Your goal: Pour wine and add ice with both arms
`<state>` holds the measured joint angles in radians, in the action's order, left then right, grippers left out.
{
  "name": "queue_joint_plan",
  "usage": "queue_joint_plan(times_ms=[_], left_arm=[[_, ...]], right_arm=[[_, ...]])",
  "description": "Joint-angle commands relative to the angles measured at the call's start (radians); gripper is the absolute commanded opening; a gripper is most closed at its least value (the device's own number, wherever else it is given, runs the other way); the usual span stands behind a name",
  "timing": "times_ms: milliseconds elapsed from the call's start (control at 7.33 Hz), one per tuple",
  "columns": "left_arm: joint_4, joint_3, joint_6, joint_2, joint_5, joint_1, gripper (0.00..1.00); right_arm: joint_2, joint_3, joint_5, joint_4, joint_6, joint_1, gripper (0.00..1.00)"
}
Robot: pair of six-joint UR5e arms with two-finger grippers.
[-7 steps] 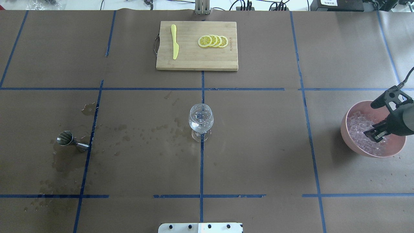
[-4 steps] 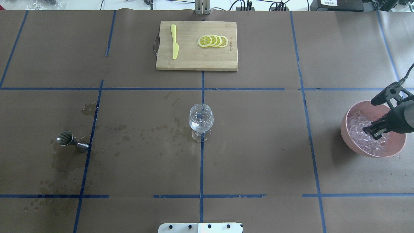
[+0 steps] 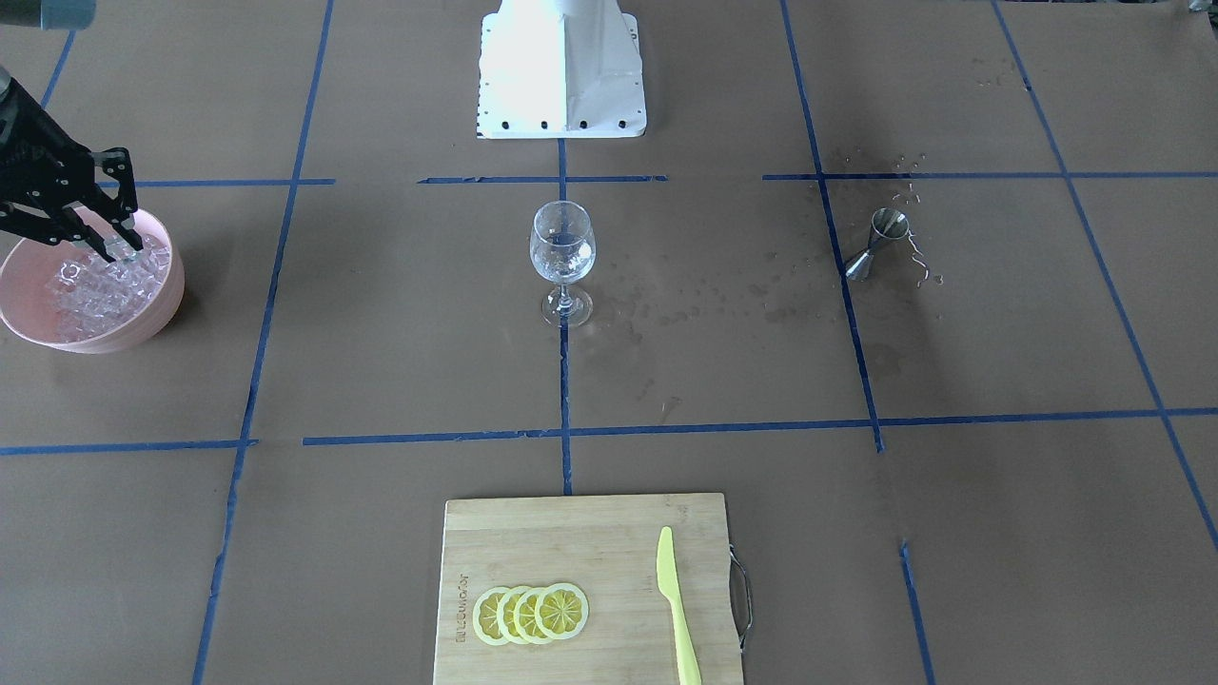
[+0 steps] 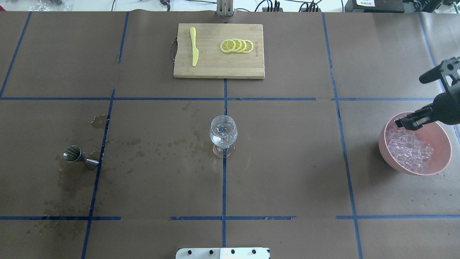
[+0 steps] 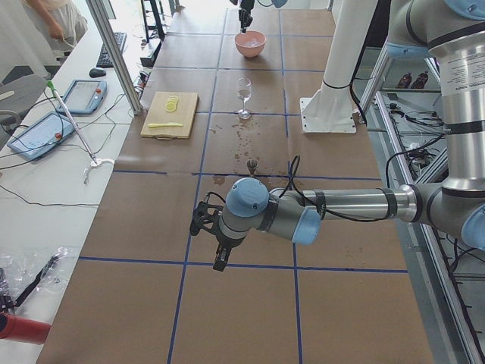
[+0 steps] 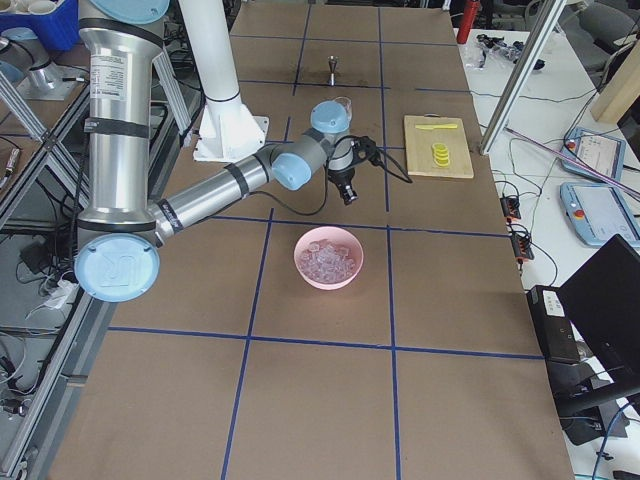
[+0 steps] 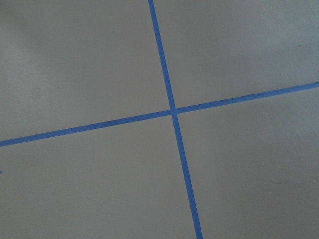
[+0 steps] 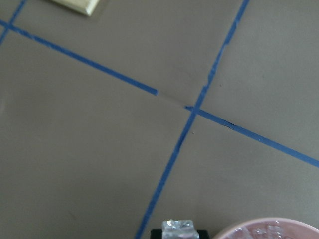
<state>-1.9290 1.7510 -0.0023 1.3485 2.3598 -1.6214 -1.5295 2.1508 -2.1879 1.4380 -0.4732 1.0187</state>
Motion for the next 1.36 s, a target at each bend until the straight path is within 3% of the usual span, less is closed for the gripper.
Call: queue_joint_plan(times_ms=[0, 136, 273, 545, 818, 1227], left_arm=[[0.001, 0.001, 0.001, -0.002, -0.004, 0.000, 1.00], [-0.001, 0.001, 0.001, -0.002, -0.004, 0.000, 1.00], [-0.001, 0.001, 0.001, -0.002, -0.002, 0.003, 1.00], [-0.001, 0.002, 0.001, -0.002, -0.001, 0.003, 1.00], [-0.001, 0.002, 0.001, -0.002, 0.001, 0.003, 1.00], [-0.001, 0.001, 0.001, -0.002, 0.001, 0.003, 1.00]], right_arm=[[0.286, 0.072, -0.003, 0.325, -0.161, -0.055, 0.00], [0.375, 0.072, 0.020, 0.364, -0.291, -0.122, 0.00], [0.452, 0.067, 0.108, 0.392, -0.426, -0.209, 0.00], [0.607, 0.031, 0.253, 0.517, -0.502, -0.361, 0.00], [0.736, -0.081, 0.425, 0.529, -0.576, -0.487, 0.00], [0.841, -0.228, 0.525, 0.529, -0.633, -0.564, 0.00]])
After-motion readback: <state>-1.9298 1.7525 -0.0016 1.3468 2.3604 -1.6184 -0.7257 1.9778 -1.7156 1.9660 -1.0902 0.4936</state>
